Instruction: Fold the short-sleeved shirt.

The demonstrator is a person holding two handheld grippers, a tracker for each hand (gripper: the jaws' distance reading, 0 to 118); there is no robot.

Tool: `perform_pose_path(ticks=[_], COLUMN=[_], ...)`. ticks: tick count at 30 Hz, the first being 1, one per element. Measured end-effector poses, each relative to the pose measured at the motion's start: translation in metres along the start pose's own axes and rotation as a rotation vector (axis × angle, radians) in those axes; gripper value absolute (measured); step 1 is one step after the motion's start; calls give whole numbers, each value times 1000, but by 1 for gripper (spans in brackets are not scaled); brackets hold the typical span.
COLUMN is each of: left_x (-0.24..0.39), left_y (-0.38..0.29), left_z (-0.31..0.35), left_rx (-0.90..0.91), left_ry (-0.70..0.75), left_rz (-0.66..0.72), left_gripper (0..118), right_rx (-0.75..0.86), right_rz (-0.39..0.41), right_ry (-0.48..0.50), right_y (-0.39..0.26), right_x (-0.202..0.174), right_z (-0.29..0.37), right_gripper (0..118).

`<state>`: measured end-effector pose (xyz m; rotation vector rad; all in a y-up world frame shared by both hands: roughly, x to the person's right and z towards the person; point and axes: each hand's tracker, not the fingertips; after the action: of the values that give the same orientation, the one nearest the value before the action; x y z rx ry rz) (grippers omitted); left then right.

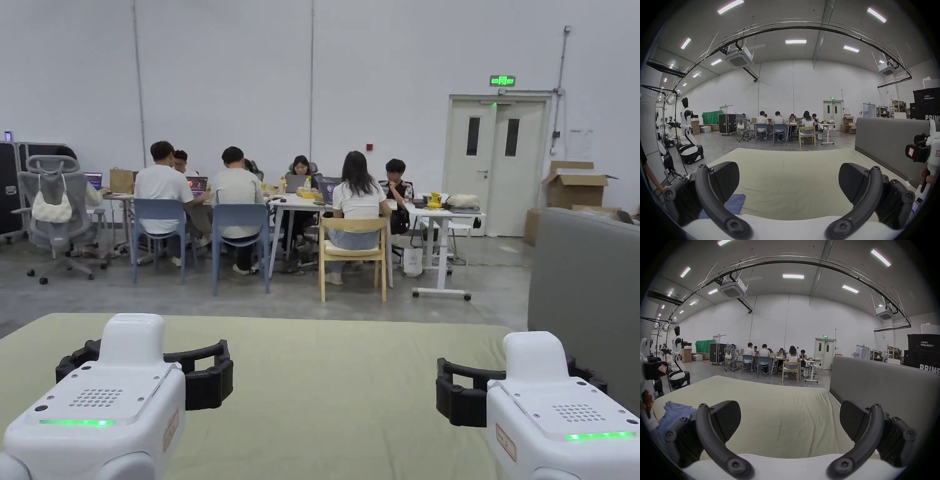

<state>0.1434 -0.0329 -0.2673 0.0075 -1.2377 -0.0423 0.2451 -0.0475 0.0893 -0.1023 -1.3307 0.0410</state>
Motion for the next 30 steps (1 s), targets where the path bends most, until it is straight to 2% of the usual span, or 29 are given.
perform_pose_path(ticks=[30], left_x=[2], left_y=[4], left_z=[4], left_rx=[16], left_ry=[27], left_rz=[10], left_gripper=[118], right_rx=[3], right_rz=[-12], right_ry=[15], right_y=[-1], right_x=[3], right_z=[4], right_gripper=[118])
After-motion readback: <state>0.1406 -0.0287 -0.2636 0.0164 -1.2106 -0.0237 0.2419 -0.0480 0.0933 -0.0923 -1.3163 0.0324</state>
